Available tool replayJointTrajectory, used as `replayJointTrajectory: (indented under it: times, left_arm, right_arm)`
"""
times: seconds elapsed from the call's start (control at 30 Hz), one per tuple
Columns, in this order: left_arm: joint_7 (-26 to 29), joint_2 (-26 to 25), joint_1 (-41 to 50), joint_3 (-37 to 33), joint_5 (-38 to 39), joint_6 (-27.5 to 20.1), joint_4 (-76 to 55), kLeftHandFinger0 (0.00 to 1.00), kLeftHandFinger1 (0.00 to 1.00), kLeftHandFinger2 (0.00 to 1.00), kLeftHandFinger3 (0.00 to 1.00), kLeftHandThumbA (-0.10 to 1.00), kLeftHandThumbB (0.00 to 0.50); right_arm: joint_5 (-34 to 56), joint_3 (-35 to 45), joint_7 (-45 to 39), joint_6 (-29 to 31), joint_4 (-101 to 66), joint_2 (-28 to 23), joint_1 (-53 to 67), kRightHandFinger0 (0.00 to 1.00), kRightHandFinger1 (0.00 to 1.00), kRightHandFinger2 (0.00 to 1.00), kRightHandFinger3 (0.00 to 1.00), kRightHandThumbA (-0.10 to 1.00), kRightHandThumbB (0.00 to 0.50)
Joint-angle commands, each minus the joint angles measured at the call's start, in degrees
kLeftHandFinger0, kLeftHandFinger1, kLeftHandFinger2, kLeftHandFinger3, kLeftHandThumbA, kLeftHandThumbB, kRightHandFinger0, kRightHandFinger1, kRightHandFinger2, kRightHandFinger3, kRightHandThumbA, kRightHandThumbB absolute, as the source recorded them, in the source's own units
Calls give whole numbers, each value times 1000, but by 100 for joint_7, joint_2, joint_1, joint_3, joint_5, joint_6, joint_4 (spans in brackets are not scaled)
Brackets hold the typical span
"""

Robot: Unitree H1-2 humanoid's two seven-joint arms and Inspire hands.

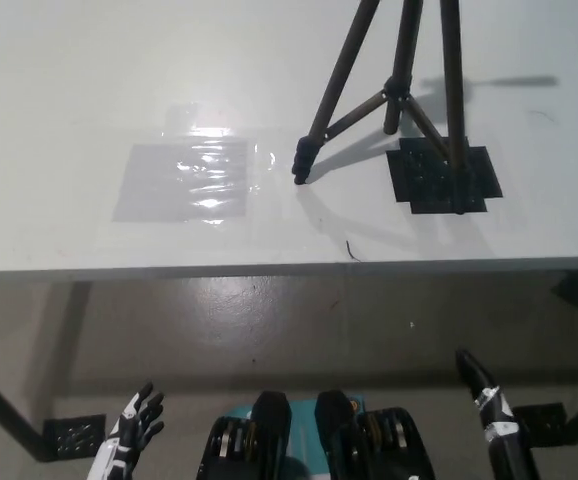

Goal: A tripod lies near the right hand side of the table and the robot grab a leg of the tripod using its right hand and put it up right.

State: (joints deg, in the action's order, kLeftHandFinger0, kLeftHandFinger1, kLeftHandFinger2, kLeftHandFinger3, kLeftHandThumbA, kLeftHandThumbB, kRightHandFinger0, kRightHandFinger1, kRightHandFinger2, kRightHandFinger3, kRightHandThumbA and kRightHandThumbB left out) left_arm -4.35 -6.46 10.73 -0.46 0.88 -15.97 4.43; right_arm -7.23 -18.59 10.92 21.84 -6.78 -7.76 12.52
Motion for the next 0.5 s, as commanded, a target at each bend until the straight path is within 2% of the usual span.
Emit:
replayJointTrajectory:
  times: [0.0,0.1,0.23,0.27,0.4,0.47]
  left_arm:
    - [-135,-22,-249,7,234,-33,-247,1000,1000,1000,1000,1000,174]
    - [-158,-47,-471,31,277,0,-211,1000,1000,1000,1000,1000,135]
    - [-179,-67,-681,40,264,94,-246,1000,1000,1000,1000,1000,148]
    - [-179,-72,-696,30,232,72,-229,1000,1000,1000,1000,1000,131]
    - [-171,-86,-834,22,195,59,-224,1000,1000,1000,1000,1000,107]
    - [-187,-93,-885,5,193,165,-262,1000,1000,1000,1000,1000,110]
  right_arm:
    - [1227,135,-638,-108,355,202,-507,1000,1000,1000,1000,1000,401]
    - [1312,247,-742,-174,601,215,-752,1000,1000,1000,1000,1000,386]
    - [1491,466,-877,-230,880,299,-1017,1000,1000,1000,1000,1000,384]
    - [1531,514,-886,-289,904,325,-1043,1000,1000,1000,1000,1000,385]
    - [1549,701,-994,-324,1060,368,-1234,1000,1000,1000,1000,1000,295]
    - [1539,765,-1030,-352,1096,381,-1295,1000,1000,1000,1000,1000,269]
